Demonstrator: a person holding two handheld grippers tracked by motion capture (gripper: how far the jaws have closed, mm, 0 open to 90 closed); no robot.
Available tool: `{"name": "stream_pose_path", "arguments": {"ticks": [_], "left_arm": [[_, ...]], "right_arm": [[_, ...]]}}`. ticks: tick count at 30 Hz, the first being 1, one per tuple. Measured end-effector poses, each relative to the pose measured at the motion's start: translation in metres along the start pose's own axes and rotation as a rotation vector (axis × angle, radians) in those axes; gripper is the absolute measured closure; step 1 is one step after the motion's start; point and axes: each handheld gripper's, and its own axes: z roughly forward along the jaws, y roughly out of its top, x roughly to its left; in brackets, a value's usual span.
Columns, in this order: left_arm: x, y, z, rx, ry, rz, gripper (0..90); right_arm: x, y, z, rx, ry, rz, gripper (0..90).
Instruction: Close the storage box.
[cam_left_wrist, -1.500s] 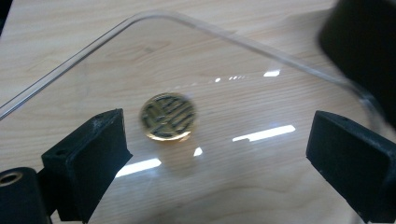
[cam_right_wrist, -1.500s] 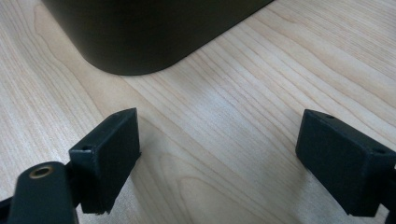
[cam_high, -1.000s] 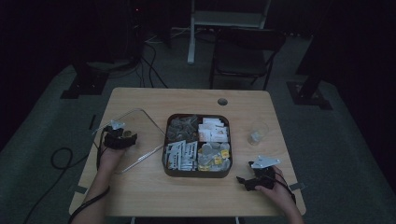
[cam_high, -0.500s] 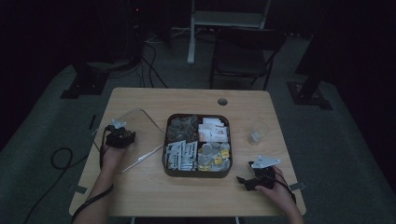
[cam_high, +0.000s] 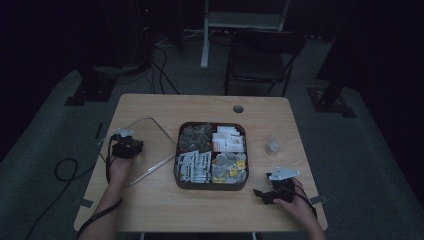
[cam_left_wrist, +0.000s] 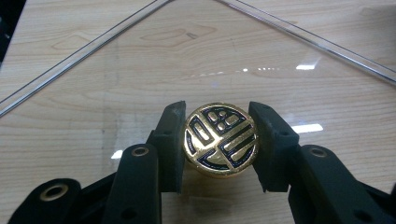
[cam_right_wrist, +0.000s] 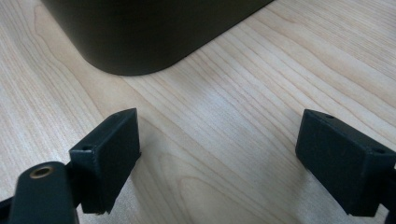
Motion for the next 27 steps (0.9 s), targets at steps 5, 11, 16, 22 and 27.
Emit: {"name": "stream_pose_path", "arguments": {"ticks": [5,11,16,22,27], "left_arm": [[0.003,0.006,-0.011,-0.026,0.003,-0.002,60.1],[0.008,0.014,-0.027,-0.063,-0.002,-0.014,60.1],[0.008,0.023,-0.041,-0.098,-0.012,-0.015,60.2],[0.002,0.033,-0.056,-0.133,-0.047,0.012,60.2],[-0.012,0.04,-0.063,-0.148,-0.091,0.05,60.2]], "right_arm": [[0.0,0.0,0.0,0.0,-0.001,-0.001,13.4],[0.0,0.0,0.0,0.0,-0.001,-0.001,13.4],[0.0,0.0,0.0,0.0,-0.001,-0.001,13.4],[0.0,0.0,0.0,0.0,-0.001,-0.001,13.4],[0.0,0.0,0.0,0.0,-0.001,-0.001,13.4]]}}
